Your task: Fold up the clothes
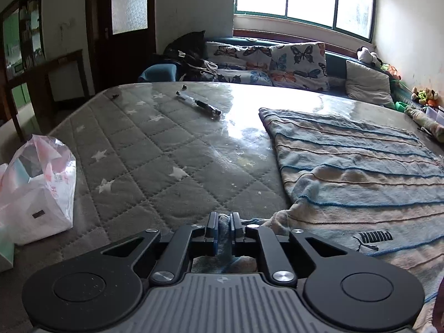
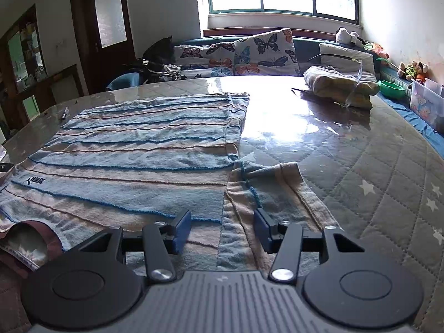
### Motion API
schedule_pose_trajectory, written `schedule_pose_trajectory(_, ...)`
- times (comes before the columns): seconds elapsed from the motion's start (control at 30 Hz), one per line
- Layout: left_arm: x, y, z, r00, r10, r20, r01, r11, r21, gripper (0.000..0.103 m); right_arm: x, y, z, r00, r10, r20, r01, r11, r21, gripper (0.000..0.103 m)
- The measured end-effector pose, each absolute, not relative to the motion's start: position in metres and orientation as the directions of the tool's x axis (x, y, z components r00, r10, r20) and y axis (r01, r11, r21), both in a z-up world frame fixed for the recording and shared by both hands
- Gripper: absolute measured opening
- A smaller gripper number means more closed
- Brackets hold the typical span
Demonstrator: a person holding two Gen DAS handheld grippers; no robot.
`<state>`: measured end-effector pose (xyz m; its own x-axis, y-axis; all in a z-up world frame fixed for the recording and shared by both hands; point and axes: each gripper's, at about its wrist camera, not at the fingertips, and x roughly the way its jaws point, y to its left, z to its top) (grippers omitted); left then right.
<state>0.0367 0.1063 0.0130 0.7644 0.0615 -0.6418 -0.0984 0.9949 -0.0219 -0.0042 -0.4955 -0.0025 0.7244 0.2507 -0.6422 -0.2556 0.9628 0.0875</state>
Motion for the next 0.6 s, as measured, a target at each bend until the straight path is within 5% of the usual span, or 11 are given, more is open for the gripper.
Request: schedule_pose_trajectory(0.6,-0.026,0.06,0.01,0.773,0.012,-0.635,0.024,0.999,0.048,0.016,-0.02,-0.5,0.001,0.737,0.239,-0.632,-0.247,0.966,0.077,0.053)
